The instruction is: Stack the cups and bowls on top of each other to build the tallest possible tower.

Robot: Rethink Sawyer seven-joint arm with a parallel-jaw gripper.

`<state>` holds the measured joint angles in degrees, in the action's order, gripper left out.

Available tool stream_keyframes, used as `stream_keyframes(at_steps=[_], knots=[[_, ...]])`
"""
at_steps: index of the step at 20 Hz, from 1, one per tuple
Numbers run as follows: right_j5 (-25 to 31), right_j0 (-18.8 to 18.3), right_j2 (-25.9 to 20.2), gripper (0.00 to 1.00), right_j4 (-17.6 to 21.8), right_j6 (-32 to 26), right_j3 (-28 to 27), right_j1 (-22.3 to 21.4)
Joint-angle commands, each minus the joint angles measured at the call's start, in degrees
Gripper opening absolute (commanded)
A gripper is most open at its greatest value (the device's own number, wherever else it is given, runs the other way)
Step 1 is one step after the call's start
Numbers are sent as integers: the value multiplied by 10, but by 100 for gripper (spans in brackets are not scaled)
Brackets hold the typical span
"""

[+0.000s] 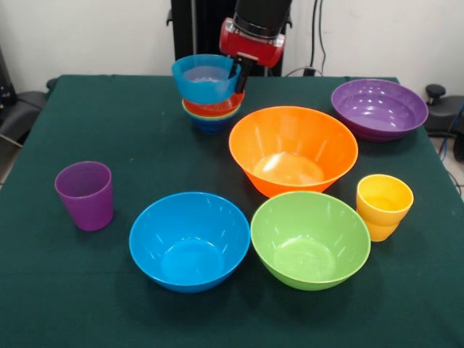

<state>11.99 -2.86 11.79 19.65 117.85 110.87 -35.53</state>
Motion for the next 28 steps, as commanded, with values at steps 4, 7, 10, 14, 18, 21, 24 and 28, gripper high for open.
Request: stream_keyframes(at_steps=[4,7,10,14,18,21,24,28], knots=[[-42,10,-15,0,0,74,2,55],[-45,6,-21,0,-2,71,5,54],[-43,7,-23,0,-5,71,5,53],[-38,3,-33,0,-7,68,7,43],[-26,-3,-46,0,-11,62,13,27],[-22,-6,-53,0,-13,60,15,20],[-17,-8,-59,0,-15,58,17,15],[-19,-11,-63,0,-15,58,19,14]])
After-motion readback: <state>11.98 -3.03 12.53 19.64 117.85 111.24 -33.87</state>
